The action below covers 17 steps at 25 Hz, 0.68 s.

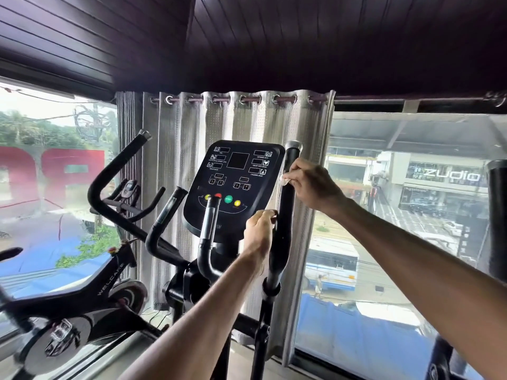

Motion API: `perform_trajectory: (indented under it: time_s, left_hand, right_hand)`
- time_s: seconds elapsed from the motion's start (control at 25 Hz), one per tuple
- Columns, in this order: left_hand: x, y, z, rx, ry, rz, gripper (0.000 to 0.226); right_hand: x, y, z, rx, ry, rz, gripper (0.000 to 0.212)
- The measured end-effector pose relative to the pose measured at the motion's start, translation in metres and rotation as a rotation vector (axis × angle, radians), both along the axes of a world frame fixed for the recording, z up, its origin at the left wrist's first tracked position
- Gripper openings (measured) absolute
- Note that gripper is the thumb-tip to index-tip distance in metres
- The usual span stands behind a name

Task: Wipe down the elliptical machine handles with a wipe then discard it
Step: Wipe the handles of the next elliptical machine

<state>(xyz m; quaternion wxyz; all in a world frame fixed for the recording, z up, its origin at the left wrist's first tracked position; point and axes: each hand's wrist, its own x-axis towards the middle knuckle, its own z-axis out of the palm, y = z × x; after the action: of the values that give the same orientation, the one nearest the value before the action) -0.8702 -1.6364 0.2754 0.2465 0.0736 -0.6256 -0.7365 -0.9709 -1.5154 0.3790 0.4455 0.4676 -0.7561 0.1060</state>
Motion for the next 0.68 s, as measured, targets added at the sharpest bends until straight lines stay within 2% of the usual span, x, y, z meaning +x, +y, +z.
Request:
perform_trajectory:
  time_s: [0.08, 0.16, 0.24, 0.36, 0.44, 0.56, 0.68]
  left_hand:
    - [0.015, -0.004, 0.001, -0.011, 0.006, -0.026, 0.025]
    - [0.032, -0.014, 0.0, -0.016, 0.013, -0.034, 0.019]
    - [0.055, -0.029, -0.008, -0.027, 0.014, -0.025, 0.016]
    - [0.088, -0.053, -0.026, -0.027, -0.016, 0.0, 0.018]
    - [0.114, -0.066, -0.037, -0.033, -0.02, -0.006, 0.019]
    - [0.147, -0.08, -0.049, -0.032, -0.001, -0.028, 0.016]
    - [0.167, -0.092, -0.054, -0.025, -0.013, -0.008, 0.007]
  right_hand:
    - [0.026, -0.004, -0.01, 0.102, -0.15, -0.024, 0.02]
    - [0.055, -0.01, -0.028, 0.121, -0.331, 0.011, 0.018]
    - [0.081, -0.019, -0.052, 0.0, -0.499, 0.099, 0.021]
    - [0.105, -0.038, -0.087, -0.332, -0.795, 0.21, 0.008]
    - [0.121, -0.052, -0.11, -0.461, -1.041, 0.309, 0.014]
    - [0.151, -0.065, -0.135, -0.522, -1.35, 0.488, 0.004]
    - [0.171, -0.067, -0.144, -0.56, -1.532, 0.553, 0.013]
